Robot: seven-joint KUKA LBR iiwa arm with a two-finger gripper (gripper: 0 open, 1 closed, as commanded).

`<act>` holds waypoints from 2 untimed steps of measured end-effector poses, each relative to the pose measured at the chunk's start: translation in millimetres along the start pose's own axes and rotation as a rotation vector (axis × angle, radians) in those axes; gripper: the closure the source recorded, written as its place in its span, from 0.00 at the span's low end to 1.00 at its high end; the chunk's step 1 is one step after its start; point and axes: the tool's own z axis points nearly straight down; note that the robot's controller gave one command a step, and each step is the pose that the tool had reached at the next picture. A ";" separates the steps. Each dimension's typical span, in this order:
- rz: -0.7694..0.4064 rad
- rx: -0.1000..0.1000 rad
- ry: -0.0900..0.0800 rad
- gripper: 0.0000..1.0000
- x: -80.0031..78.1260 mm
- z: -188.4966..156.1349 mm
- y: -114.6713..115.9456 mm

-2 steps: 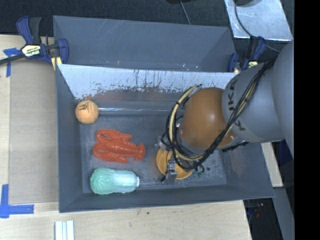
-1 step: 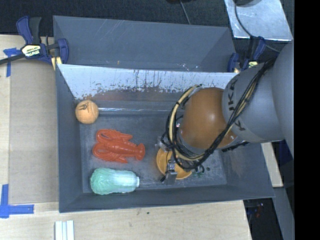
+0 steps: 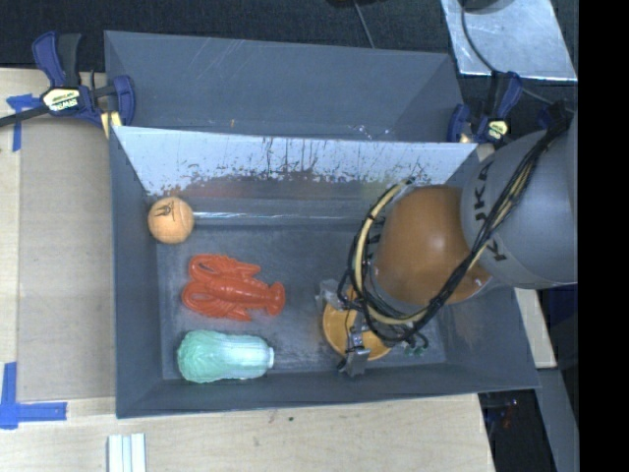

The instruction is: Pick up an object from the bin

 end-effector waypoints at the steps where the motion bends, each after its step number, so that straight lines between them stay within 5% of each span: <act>1: -0.001 0.000 0.000 1.00 0.0 0.1 0.3; 2: -0.001 -0.001 0.000 1.00 0.0 0.1 0.5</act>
Offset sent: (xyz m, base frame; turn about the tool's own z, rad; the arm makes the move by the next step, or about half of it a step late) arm 0.0000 0.0000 0.0000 0.0000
